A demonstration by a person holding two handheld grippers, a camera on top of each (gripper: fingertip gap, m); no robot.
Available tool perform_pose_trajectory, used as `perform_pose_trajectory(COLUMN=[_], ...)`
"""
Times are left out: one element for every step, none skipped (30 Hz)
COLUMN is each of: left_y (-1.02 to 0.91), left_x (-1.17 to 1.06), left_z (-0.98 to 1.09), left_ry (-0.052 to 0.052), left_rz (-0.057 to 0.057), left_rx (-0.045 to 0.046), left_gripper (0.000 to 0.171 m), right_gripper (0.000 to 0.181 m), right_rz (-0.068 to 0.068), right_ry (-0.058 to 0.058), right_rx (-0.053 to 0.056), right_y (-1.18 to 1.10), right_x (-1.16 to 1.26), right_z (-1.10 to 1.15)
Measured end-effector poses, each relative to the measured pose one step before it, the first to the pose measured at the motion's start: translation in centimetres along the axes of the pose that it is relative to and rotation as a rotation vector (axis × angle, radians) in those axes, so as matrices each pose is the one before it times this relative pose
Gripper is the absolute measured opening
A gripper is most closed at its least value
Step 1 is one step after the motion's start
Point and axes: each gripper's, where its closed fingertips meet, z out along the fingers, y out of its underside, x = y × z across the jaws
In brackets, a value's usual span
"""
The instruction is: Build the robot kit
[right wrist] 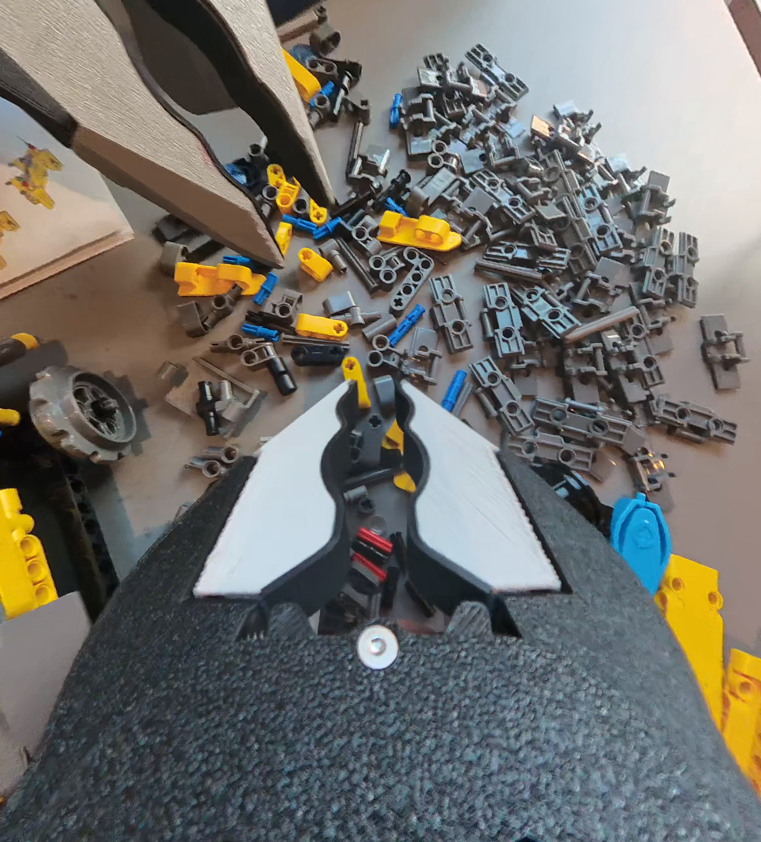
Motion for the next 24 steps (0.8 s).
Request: perform_pose_trajectory(left_y=[0.039, 0.016, 0.005, 0.012, 0.015, 0.007, -0.003, -0.032, -0.035, -0.022, -0.016, 0.0, 0.017, 0.029, 0.024, -0.009, -0.002, -0.019, -0.015, -0.024, -0.01, -0.013, -0.006, -0.028], left_x=[0.022, 0.047, 0.059, 0.04, 0.012, 0.01, 0.028, 0.045, 0.073, 0.089, 0.096, 0.086, 0.052, 0.04, 0.045, 0.056, 0.059, 0.052, 0.047, 0.045, 0.025, 0.014, 0.007, 0.011], left_z=[0.035, 0.037, 0.029, 0.023, 0.02, 0.011, 0.003, -0.006, -0.005, -0.01, 0.017, 0.01, 0.028, 0.034, 0.03, 0.026, 0.02, 0.006, 0.002, -0.002, -0.003, -0.016, -0.008, -0.007], left_ry=[-0.0008, 0.0009, 0.0022, 0.0009, -0.0003, -0.0002, 0.0014, 0.002, 0.0034, 0.0039, 0.003, 0.0013, -0.0006, -0.0004, 0.0008, 0.0019, 0.0017, 0.0005, 0.0004, -0.0002, -0.0007, -0.0005, -0.0005, 0.0004], left_rz=[0.0025, 0.0005, 0.0002, 0.0009, 0.0013, 0.0007, 0.0001, -0.0003, 0.0004, 0.0023, 0.0042, 0.0056, 0.005, 0.0031, 0.0011, -0.0001, -0.0002, 0.0005, 0.0017, 0.0021, 0.0015, 0.0009, 0.0001, -0.0007], left_rx=[-0.00212, -0.00122, -0.00071, -0.0008, -0.00079, -0.00045, -0.00003, 0.00155, 0.00202, 0.00111, 0.00072, -0.00047, -0.00162, -0.00246, -0.00146, -0.00031, -0.00034, 0.00013, 0.00027, 0.00023, 0.00018, 0.00036, 0.00013, 0.00099], left_gripper=[0.026, 0.025, 0.025, 0.026, 0.026, 0.026, 0.026, 0.026, 0.026, 0.026, 0.027, 0.026, 0.026, 0.027, 0.027, 0.026, 0.026, 0.026, 0.026, 0.026, 0.026, 0.025, 0.025, 0.025], right_gripper=[0.013, 0.014, 0.015, 0.018, 0.018, 0.018, 0.017, 0.014, 0.009, 0.005, 0.002, 0.002, 0.003, 0.004, 0.004, 0.005, 0.006, 0.006, 0.006, 0.008, 0.008, 0.01, 0.01, 0.01], right_rz=[0.0036, 0.0045, 0.0023, 0.0004, -0.0033, -0.0027, -0.001, 0.003, 0.0054, 0.002, -0.0044, -0.015, -0.0288, -0.0312, -0.024, -0.0114, -0.0027, 0.0003, 0.0007, -0.001, -0.0029, -0.0073, -0.0068, 0.0003], right_ry=[-0.0101, -0.0026, -0.0145, -0.0116, -0.0032, 0.0001, 0.0018, 0.007, 0.01, -0.0027, -0.0129, -0.0001, 0.0131, 0.0248, 0.0223, 0.0098, 0.0036, 0.0037, 0.0112, 0.0229, 0.0161, 0.0058, -0.0114, -0.0078], right_rx=[0.0034, -0.0038, -0.0061, -0.0017, 0.0038, -0.0034, -0.0004, 0.0009, 0.0011, 0.0006, -0.0029, -0.0078, -0.0124, -0.0169, -0.0177, -0.0112, -0.0097, -0.0083, -0.0106, -0.0175, -0.0133, -0.0096, 0.004, 0.0037], right_y=[-0.053, 0.046, 0.108, 0.045, -0.056, 0.028, -0.018, -0.033, -0.035, -0.023, -0.013, 0.034, 0.078, 0.102, 0.106, 0.017, 0.018, 0.009, 0.075, 0.184, 0.093, 0.025, -0.151, -0.125], right_x=[-0.166, -0.018, -0.211, -0.216, -0.122, -0.058, 0.003, 0.129, 0.183, -0.042, -0.257, -0.152, -0.048, 0.076, 0.081, -0.032, -0.03, 0.011, 0.125, 0.302, 0.194, 0.029, -0.239, -0.133], right_z=[-0.013, 0.037, 0.112, 0.102, 0.0, 0.019, 0.018, 0.039, 0.041, 0.018, -0.002, -0.019, -0.038, -0.04, -0.015, 0.017, 0.006, 0.004, 0.013, 0.012, -0.066, -0.091, -0.061, 0.046])
